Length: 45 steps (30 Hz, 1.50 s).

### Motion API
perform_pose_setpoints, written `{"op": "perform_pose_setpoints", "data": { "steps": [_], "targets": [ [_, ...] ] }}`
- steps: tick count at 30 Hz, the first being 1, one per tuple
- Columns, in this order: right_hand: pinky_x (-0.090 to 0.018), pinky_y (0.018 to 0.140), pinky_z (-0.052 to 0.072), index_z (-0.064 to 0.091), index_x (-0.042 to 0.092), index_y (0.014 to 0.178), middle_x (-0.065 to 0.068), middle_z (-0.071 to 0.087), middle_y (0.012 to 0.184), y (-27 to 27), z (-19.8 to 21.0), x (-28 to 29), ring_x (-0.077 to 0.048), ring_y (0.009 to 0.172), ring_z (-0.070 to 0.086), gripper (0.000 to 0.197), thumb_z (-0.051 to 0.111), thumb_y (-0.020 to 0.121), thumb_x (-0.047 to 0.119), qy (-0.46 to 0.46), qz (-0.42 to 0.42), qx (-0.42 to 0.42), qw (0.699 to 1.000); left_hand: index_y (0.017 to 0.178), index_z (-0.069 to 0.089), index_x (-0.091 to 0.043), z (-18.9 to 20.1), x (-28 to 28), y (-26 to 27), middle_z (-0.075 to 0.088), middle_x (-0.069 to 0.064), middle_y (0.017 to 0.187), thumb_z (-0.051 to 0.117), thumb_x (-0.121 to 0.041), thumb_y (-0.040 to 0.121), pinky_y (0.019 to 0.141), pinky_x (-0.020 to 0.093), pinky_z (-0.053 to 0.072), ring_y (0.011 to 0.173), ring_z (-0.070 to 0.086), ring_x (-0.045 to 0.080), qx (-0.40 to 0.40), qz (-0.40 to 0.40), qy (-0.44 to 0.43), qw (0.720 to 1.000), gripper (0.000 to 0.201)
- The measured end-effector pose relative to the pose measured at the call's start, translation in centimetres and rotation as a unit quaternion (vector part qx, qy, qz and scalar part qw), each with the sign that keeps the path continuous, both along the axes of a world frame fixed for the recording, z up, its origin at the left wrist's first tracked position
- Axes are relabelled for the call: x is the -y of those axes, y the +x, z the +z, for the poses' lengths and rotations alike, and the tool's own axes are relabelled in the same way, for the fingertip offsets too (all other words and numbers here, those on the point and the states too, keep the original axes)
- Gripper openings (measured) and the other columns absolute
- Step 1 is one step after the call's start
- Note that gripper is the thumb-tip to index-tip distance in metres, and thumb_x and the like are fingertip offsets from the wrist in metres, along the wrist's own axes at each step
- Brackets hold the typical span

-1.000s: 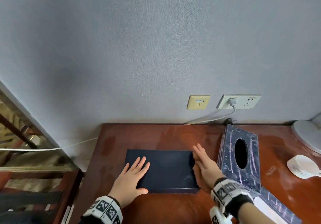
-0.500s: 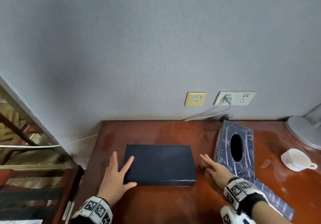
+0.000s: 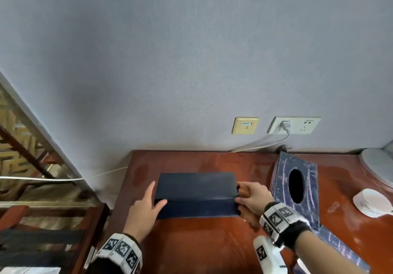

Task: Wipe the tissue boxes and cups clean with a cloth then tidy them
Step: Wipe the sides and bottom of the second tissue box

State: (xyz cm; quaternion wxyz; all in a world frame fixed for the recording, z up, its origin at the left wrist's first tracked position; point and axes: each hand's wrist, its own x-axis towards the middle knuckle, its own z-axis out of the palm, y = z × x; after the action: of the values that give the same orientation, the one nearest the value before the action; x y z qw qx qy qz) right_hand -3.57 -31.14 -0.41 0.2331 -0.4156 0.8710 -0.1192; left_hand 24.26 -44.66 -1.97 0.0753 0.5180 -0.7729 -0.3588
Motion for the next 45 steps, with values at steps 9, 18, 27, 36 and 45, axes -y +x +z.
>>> {"op": "perform_pose_setpoints", "data": {
  "steps": [9, 18, 27, 36, 45],
  "targets": [
    [-0.022, 0.098, 0.039, 0.063, 0.019, 0.117, 0.001, 0.065, 0.119, -2.3, 4.4, 2.1, -0.015, 0.113, 0.057, 0.04, 0.07, 0.08, 0.033, -0.024, 0.015, 0.04, 0.999, 0.15, 0.007, -0.035, 4.6, 2.4, -0.6, 0.067, -0.007, 0.089, 0.062, -0.072, 0.068, 0.084, 0.028, 0.05, 0.093, 0.064, 0.015, 0.062, -0.022, -0.103, 0.992, 0.105],
    [-0.026, 0.105, 0.037, 0.051, 0.031, 0.129, 0.007, 0.057, 0.128, -0.7, 3.8, 1.8, -0.012, 0.12, 0.05, 0.08, 0.081, 0.057, 0.045, 0.034, 0.071, 0.043, 0.996, 0.142, 0.028, -0.049, 3.4, 3.9, -0.9, 0.054, -0.01, 0.13, 0.068, -0.071, 0.061, 0.096, 0.031, 0.044, 0.121, 0.05, 0.014, 0.109, -0.098, -0.046, 0.988, 0.093],
    [-0.025, 0.104, 0.035, 0.047, 0.03, 0.133, 0.0, 0.057, 0.129, -0.9, 2.7, 2.0, -0.017, 0.121, 0.049, 0.071, 0.078, 0.07, 0.036, -0.068, -0.004, 0.085, 0.994, 0.146, 0.006, -0.045, 0.9, 4.2, -2.7, 0.066, 0.006, 0.08, 0.051, -0.057, 0.087, 0.069, 0.031, 0.044, 0.066, 0.057, 0.018, -0.007, -0.076, -0.002, 0.997, 0.074],
    [-0.029, 0.101, 0.037, 0.043, 0.034, 0.134, -0.001, 0.055, 0.132, -0.3, 0.1, 2.9, -0.022, 0.12, 0.051, 0.062, 0.07, 0.079, 0.037, -0.217, -0.186, 0.162, 0.945, 0.149, 0.02, -0.015, -1.6, 4.0, -4.1, 0.053, 0.012, 0.133, 0.057, -0.036, 0.092, 0.094, 0.031, 0.041, 0.119, 0.052, 0.029, -0.107, 0.065, 0.075, 0.989, 0.071],
    [-0.024, 0.11, 0.023, 0.03, 0.024, 0.143, -0.002, 0.032, 0.15, 0.3, -1.6, 5.2, -0.017, 0.137, 0.032, 0.061, 0.059, 0.089, 0.018, -0.274, -0.167, 0.111, 0.941, 0.148, 0.015, -0.036, -3.3, 4.8, -4.6, 0.051, 0.004, 0.129, 0.058, -0.034, 0.091, 0.092, 0.044, 0.05, 0.115, 0.052, 0.028, -0.158, 0.08, 0.16, 0.971, 0.071]
  ]
}}
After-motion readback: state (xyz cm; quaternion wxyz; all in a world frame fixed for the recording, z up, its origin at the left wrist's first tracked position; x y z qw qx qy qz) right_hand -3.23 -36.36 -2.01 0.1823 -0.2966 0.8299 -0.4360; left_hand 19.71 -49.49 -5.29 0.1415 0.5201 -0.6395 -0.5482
